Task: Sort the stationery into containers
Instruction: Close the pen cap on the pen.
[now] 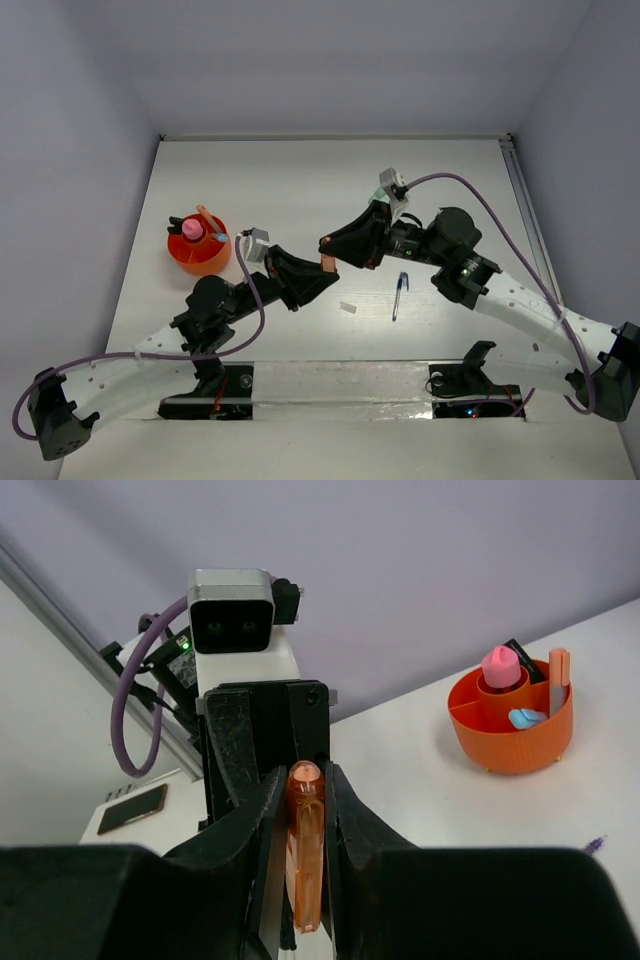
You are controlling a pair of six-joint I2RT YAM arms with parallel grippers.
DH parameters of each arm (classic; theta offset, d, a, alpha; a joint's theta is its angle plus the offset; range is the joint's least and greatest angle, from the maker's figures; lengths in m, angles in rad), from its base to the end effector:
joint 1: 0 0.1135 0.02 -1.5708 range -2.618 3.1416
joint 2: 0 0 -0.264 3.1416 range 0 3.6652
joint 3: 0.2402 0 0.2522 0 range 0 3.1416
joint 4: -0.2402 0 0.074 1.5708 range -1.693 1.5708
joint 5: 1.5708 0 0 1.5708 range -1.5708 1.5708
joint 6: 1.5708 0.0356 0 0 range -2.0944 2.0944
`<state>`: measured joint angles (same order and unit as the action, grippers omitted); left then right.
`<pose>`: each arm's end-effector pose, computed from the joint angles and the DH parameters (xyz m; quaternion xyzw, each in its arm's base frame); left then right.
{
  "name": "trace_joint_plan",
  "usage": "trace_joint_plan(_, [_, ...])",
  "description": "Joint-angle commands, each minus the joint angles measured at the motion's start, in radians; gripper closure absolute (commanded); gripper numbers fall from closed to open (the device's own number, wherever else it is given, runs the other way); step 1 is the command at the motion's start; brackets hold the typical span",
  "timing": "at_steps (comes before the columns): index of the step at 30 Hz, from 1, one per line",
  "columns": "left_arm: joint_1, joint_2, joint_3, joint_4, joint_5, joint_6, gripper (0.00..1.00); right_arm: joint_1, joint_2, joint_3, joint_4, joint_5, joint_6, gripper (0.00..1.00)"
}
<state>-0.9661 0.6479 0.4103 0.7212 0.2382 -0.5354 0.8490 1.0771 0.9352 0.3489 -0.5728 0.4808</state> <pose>0.0828 -0.1346 0.3240 0.2091 0.4800 -0.6247 0.5794 0.1491 0.1986 0.3921 -0.3263 0.5542 0.5996 0.4763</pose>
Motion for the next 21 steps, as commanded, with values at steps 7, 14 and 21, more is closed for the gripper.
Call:
trace_joint_plan(7, [0.072, -0.021, 0.223, 0.072, -0.047, -0.023, 1.0, 0.036, 0.032, -0.286, -0.021, -0.024, 0.031, 1.0])
trace_joint_plan(14, [0.112, 0.048, 0.283, 0.006, -0.023, -0.026, 1.0, 0.036, -0.034, -0.333, -0.078, 0.137, 0.045, 1.0])
trace_joint_plan(21, [0.112, 0.006, 0.2, -0.124, -0.123, -0.006, 0.38, -0.071, -0.013, -0.112, -0.062, 0.333, 0.059, 1.0])
